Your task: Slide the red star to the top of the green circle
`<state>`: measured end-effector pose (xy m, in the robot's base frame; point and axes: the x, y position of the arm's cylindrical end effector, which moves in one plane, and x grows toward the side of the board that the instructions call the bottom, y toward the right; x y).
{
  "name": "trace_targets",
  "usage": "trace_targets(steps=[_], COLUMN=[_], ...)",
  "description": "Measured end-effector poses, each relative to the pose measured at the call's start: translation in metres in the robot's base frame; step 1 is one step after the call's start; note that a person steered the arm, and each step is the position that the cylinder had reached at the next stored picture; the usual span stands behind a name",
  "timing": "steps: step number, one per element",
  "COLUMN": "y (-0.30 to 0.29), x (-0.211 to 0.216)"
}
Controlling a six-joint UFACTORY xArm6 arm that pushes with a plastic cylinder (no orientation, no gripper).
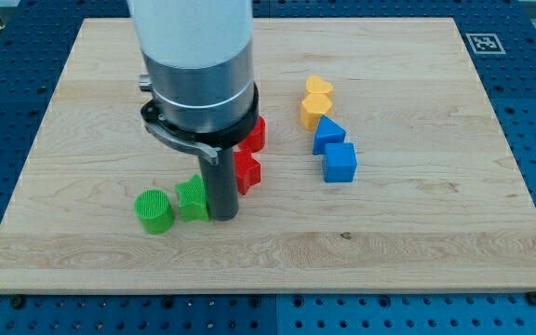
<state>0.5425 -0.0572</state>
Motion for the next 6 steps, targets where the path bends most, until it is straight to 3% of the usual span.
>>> trace_targets(steps=[3,4,6], y=[0.076,0.075,0.035], x=[-0.025,-0.054,-0.055])
